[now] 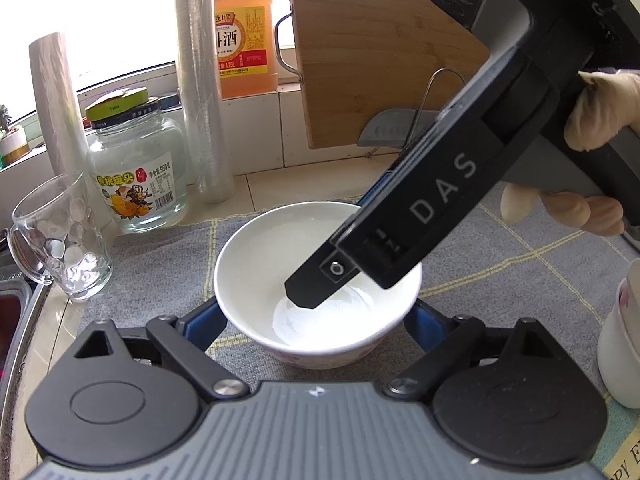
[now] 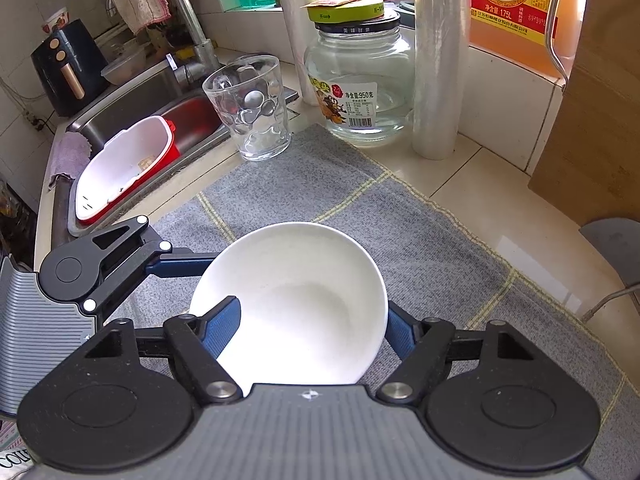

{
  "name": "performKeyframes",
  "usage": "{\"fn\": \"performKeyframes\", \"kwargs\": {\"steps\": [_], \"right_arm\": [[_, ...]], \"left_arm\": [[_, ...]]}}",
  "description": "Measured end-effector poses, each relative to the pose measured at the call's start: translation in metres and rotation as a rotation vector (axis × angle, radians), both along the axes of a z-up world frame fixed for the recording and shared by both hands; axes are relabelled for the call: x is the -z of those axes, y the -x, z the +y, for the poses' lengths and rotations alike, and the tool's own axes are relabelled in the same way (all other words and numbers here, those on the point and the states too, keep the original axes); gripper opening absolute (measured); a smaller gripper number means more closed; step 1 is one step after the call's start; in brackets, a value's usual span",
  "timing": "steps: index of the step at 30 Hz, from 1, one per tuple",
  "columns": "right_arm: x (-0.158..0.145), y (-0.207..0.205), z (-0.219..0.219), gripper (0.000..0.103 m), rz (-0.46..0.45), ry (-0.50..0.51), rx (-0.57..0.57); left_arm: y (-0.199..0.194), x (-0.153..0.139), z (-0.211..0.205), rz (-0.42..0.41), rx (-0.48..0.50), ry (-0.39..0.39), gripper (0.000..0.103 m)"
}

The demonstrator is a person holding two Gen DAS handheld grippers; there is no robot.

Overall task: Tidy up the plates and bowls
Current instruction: 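Lift and carry the flowered bowl with the right tool to the bowl stack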

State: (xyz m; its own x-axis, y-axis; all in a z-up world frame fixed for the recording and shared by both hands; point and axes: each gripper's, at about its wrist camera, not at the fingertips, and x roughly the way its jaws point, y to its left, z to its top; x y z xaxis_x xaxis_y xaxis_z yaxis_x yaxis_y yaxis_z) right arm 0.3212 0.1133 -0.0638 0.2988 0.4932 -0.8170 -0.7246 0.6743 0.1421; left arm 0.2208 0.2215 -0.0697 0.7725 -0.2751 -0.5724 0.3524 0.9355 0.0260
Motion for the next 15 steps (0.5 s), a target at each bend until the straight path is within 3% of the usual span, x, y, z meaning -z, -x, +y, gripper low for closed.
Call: {"fn": "performKeyframes", "kwargs": {"steps": [15], "right_arm": [[-0.038,0.053,-0.028,0.081,-0.028,-0.060,0.025]], "left_arm": [[0.044,-0.037,-0.020,-0.012,0.070,-0.001,0.094]]}}
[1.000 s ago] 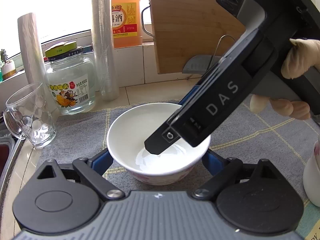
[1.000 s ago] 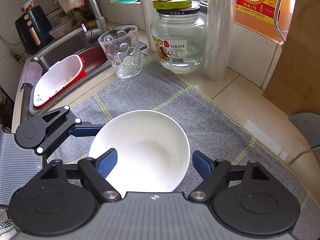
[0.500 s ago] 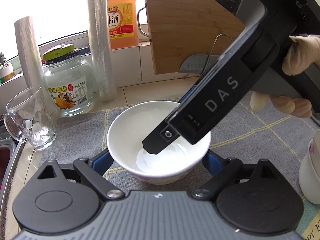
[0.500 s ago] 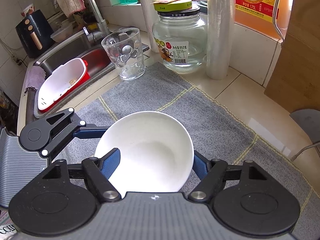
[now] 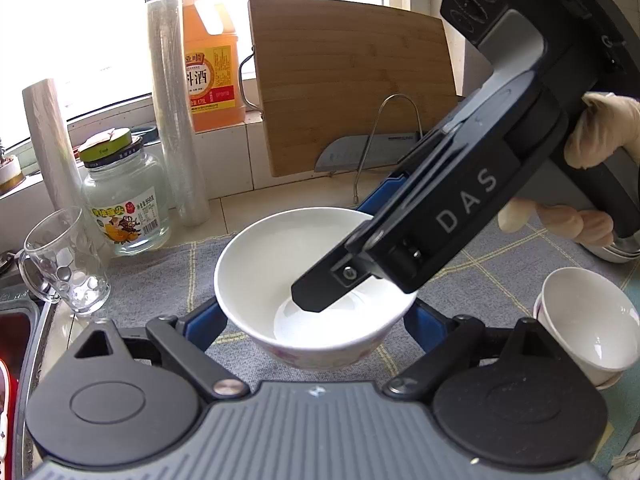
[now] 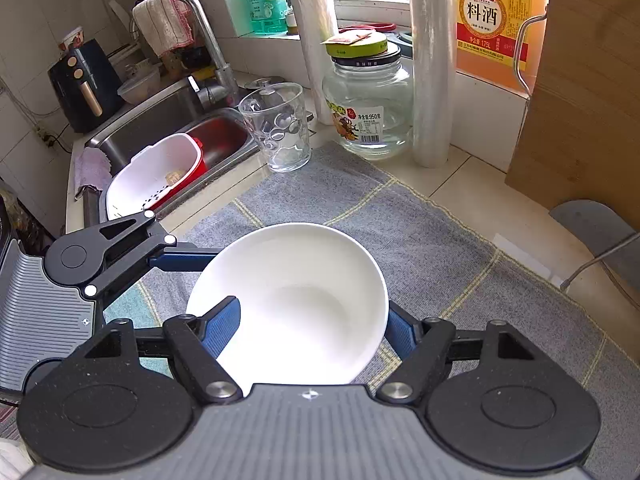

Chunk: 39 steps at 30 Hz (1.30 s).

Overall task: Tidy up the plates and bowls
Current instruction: 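Lift and carry the flowered bowl with the right tool to the bowl stack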

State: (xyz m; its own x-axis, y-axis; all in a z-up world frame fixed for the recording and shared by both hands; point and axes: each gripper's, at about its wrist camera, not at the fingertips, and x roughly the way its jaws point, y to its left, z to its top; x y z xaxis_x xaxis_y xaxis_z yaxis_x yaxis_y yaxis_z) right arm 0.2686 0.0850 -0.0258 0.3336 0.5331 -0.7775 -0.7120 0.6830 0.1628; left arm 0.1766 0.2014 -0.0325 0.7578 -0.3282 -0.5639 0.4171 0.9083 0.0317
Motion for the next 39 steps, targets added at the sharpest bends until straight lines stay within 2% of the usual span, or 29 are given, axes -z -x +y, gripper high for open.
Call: {"fn": "performKeyframes", "kwargs": {"steps": [18,39], "right_arm": [[-0.022,0.083,-0.059,0.081,-0.026,-0.034,0.118],[-0.031,0.138,-0.136,0.081,-0.061,-0.015,0.332]], "left_arm": [[0.054,-0.021,-0.045,0.011,0.163,0.016,0.094],[0.065,-0.024,-0.106,0.017,0.380,0.033,0.094]]}}
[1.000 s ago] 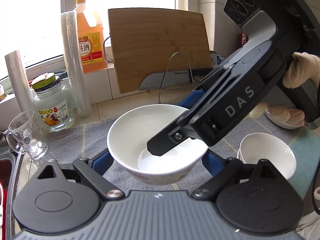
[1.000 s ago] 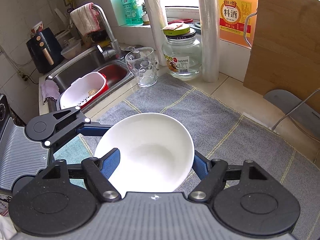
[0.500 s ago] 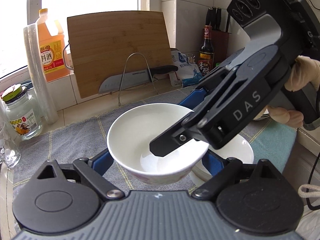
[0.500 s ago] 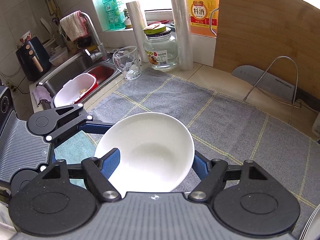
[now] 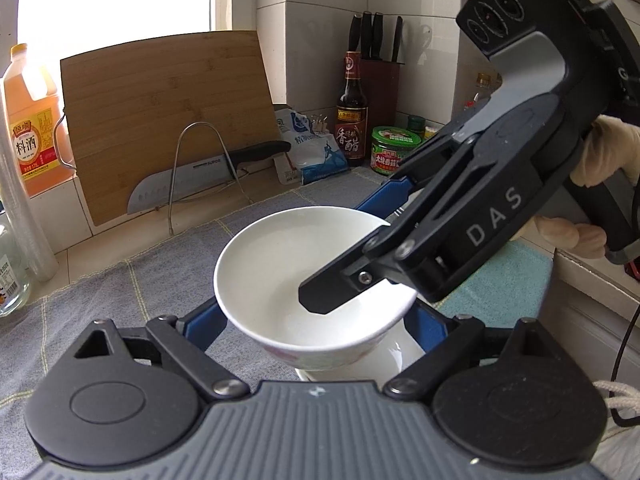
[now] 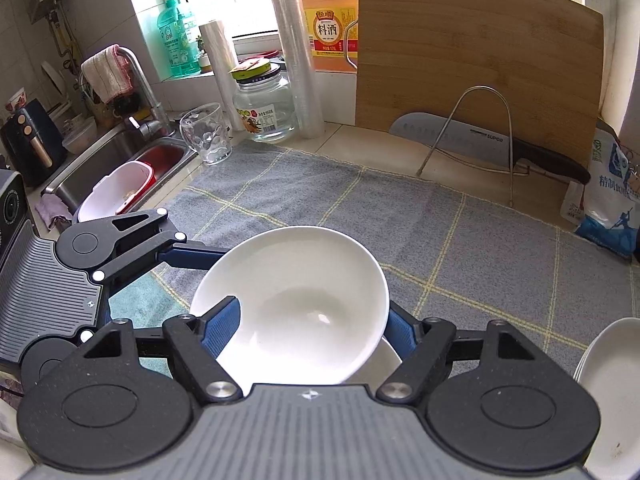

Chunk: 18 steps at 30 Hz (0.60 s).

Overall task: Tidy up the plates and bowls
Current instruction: 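Lift and carry the flowered bowl with the right tool to the bowl stack, then lower the flowered bowl onto the stacked bowls and open the right tool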

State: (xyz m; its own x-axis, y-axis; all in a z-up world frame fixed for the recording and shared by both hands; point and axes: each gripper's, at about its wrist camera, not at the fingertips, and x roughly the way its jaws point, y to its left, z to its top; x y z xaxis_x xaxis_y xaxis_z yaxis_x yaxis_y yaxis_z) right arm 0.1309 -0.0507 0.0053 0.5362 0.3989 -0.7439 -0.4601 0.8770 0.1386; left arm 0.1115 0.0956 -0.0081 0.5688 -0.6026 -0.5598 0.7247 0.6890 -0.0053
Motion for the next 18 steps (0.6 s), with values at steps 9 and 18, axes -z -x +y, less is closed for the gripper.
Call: {"fn": "performKeyframes", "kwargs": {"steps": [9,18], "right_arm": [[0.012,0.011,-0.018,0.081,0.033,-0.016,0.046],[0.023,0.015,-0.018,0.081,0.048,-0.006,0.047]], "left_arm": [[0.004,0.009,-0.015,0.033,0.044,-0.020,0.094],[0.005,0.015,-0.016,0.065,0.047,-0.034,0.094]]}}
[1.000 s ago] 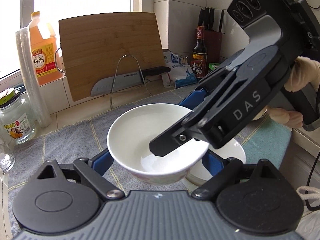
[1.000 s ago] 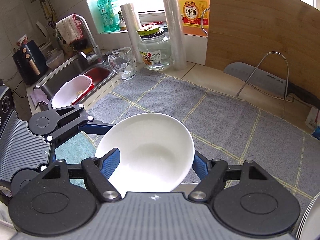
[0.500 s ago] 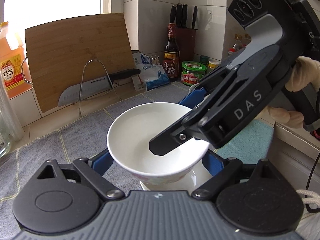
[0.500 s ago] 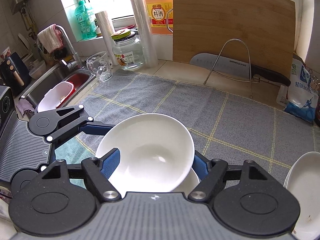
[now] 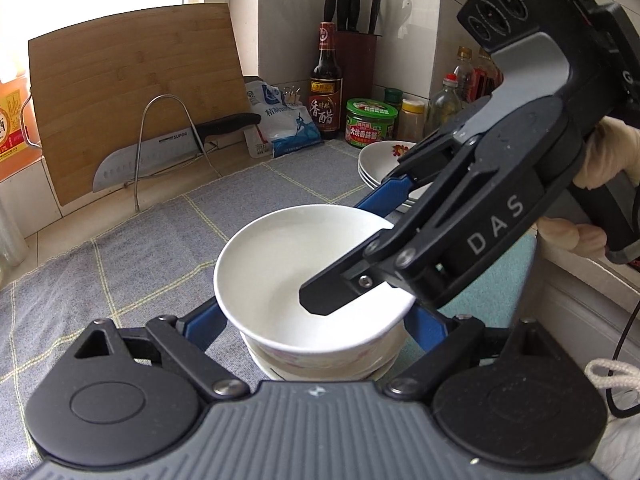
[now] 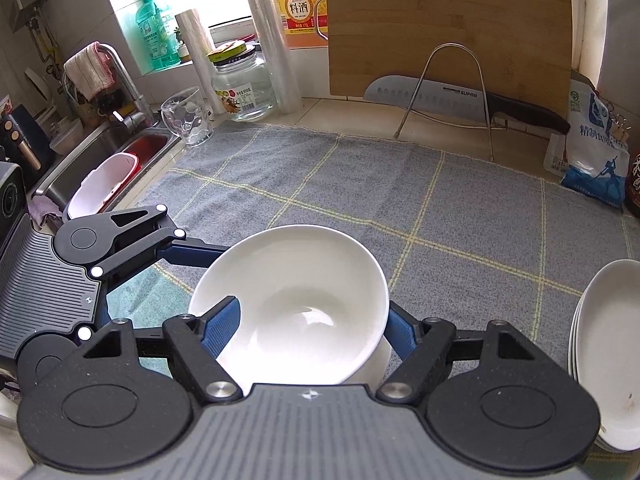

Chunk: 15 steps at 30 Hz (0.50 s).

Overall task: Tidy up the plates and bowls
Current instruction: 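Lower the flowered bowl onto the stacked bowls and open the right tool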

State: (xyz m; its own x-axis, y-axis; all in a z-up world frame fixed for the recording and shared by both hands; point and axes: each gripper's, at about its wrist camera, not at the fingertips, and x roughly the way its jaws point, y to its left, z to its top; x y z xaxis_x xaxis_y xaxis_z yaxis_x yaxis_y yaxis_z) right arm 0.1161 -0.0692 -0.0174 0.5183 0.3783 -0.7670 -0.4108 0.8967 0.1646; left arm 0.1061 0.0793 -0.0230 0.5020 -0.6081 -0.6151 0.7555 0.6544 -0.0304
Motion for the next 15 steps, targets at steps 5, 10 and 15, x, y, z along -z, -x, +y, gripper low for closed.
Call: {"fn": "performKeyframes", "kwargs": {"steps": [5,10,15], "right_arm": [[0.0049,0.0024,0.0029,0.082,-0.011,0.036,-0.013],[0.0074,0.0032,0.0035,0.083,-0.017,0.054,-0.020],[0.0109,0.0034,0.0030,0.085,-0.015,0.064,-0.020]], "left_arm": [[-0.0004,0.0021,-0.0003,0.009,0.000,-0.001,0.094],[-0.0007,0.0045,-0.0006,0.014,0.005,-0.001,0.094],[-0.0025,0.0090,-0.0021,0.031,0.014,-0.005,0.094]]}}
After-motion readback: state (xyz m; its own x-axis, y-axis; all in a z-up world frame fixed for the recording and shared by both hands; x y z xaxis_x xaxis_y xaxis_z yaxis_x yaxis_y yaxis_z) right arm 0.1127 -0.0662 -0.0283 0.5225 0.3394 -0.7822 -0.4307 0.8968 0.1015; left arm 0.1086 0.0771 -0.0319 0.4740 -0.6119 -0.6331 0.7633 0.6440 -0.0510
